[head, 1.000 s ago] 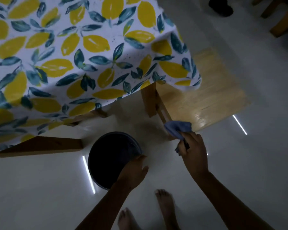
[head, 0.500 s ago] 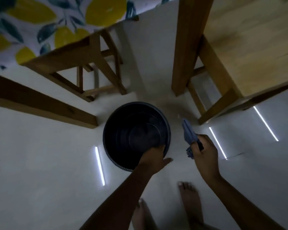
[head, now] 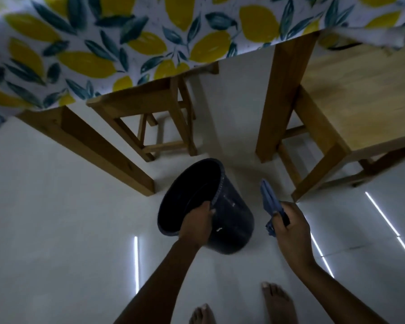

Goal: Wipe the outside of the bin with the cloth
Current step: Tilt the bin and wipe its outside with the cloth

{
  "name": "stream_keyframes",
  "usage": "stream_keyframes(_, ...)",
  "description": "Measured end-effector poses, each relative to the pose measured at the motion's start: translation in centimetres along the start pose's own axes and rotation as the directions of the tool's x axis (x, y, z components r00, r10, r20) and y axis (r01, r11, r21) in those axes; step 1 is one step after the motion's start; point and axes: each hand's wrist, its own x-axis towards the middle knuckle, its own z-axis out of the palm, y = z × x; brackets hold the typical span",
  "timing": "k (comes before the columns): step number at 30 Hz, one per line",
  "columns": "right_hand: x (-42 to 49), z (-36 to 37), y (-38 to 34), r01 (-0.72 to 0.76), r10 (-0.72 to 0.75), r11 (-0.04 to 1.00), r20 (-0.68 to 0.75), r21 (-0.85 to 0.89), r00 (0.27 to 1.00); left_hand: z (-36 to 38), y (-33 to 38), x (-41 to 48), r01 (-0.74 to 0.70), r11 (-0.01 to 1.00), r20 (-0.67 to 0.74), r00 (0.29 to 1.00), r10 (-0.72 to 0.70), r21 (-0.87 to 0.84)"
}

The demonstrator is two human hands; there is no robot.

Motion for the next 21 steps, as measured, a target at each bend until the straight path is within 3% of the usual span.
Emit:
stream_keyframes(6,0.0,2.5,0.2,0.188,-0.165,0.95,0.113,-0.25,0.98,-0.5,-3.4,-1.4,0.106,0.946,0.098,0.992,-0.079,-0.306)
stream_keyframes(10,-1.2,5.9,3.2,0.243,-0.069,0.89,0.413,-0.386,0.908,-0.3,-4.8,-1.2,0.168,0.906,0.161,0.981,-0.113,-0.388)
stream_keyframes(14,-1.4,7.8,5.2,0.479,-0.084,0.642,0.566,-0.599,0.82,0.0,-6.0,-0.1,0.167,0.909,0.144,0.982,-0.12,-0.383)
stream_keyframes(16,-0.6,8.5,4.8,0.519,-0.114,0.601,0.579,-0.607,0.808,0.2,-6.4,0.3,0.168,0.907,0.143,0.982,-0.121,-0.387)
stream_keyframes(19,0.1,10.7,5.1,0.614,-0.165,0.581,0.661,-0.535,0.732,0.5,-7.1,0.8,0.167,0.9,0.124,0.984,-0.127,-0.402)
stream_keyframes(21,0.5,12.2,5.4,0.596,-0.149,0.623,0.671,-0.507,0.726,0.9,-7.6,0.7,0.184,0.876,0.11,0.983,-0.15,-0.445)
